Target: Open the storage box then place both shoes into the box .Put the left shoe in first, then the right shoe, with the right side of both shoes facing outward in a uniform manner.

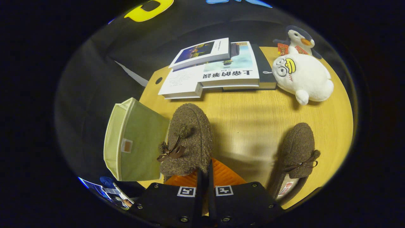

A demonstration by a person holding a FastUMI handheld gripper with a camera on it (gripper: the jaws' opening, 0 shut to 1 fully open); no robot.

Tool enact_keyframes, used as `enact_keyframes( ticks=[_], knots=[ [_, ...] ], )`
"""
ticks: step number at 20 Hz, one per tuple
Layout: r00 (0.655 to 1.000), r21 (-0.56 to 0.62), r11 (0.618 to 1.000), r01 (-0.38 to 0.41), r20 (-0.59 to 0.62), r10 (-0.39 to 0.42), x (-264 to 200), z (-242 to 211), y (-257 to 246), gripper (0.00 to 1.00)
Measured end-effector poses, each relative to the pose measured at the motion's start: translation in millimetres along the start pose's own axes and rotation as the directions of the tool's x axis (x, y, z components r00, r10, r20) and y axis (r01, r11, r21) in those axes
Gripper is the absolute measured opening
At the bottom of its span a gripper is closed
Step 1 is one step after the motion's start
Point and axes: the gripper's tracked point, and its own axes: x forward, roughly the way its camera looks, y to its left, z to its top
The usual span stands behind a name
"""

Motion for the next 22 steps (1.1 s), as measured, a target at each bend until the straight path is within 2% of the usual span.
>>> enact_keyframes(
  ticks=[5,10,15,22],
  knots=[
    [0.998,-0.031,0.997,-0.064,0.027,0.065,-37,31,56,0.08],
    [0.992,-0.090,0.988,-0.122,0.027,0.125,-47,52,121,0.09],
    [0.988,-0.149,0.976,-0.157,-0.010,0.157,-28,55,182,0.09],
    [0.987,-0.213,0.966,-0.146,-0.091,0.129,23,37,247,0.08]
  ],
)
